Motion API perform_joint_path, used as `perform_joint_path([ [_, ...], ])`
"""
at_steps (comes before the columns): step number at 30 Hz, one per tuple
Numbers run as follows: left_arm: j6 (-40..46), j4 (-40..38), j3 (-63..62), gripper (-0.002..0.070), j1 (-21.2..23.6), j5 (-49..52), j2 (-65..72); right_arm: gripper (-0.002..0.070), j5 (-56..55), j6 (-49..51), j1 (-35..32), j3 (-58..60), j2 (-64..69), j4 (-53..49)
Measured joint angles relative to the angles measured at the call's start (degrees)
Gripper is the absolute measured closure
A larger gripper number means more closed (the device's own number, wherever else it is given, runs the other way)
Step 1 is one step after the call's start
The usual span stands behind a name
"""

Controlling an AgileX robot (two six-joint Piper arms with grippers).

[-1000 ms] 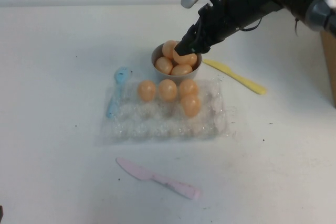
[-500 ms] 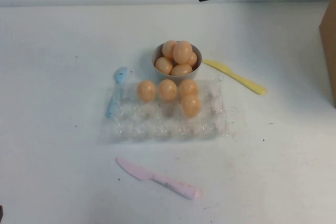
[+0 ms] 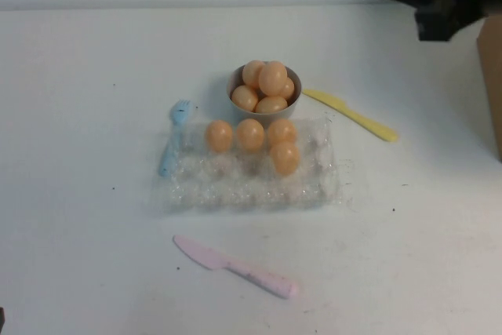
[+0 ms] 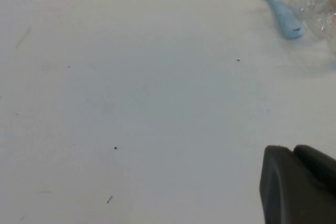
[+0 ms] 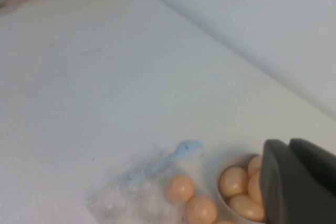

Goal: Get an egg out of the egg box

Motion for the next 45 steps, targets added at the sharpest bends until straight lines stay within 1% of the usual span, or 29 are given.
perform_joint_path([
  [4,0.0,0.0,0.0,0.0678,0.0,0.0,0.0,0.0687,-7.8,-8.6,-0.2,12.3,-13.0,8.9],
  [7,0.0,0.0,0.0,0.0678,0.0,0.0,0.0,0.0687,-10.8,-12.2,-0.3,20.1,-20.4,12.4],
  [12,0.0,0.0,0.0,0.0678,0.0,0.0,0.0,0.0687,-13.3,-13.2,-0.3,28.0,-28.8,13.0],
  [21,0.0,0.0,0.0,0.0678,0.0,0.0,0.0,0.0687,-23.1,-13.4,-0.3,43.3,-43.6,16.2],
  [25,0.0,0.0,0.0,0.0678,0.0,0.0,0.0,0.0687,-26.4,-13.4,-0.3,47.6,-50.3,16.7],
  [29,0.0,0.0,0.0,0.0678,0.0,0.0,0.0,0.0687,-28.5,-13.4,-0.3,51.1,-54.0,17.3],
  [35,0.0,0.0,0.0,0.0678,0.0,0.0,0.0,0.0687,-40.6,-15.1,-0.3,59.1,-55.8,18.0],
  [39,0.0,0.0,0.0,0.0678,0.0,0.0,0.0,0.0687,-42.3,-15.3,-0.3,63.6,-57.5,19.9],
  [45,0.0,0.0,0.0,0.0678,0.0,0.0,0.0,0.0687,-45.1,-16.0,-0.3,66.5,-59.3,21.0],
])
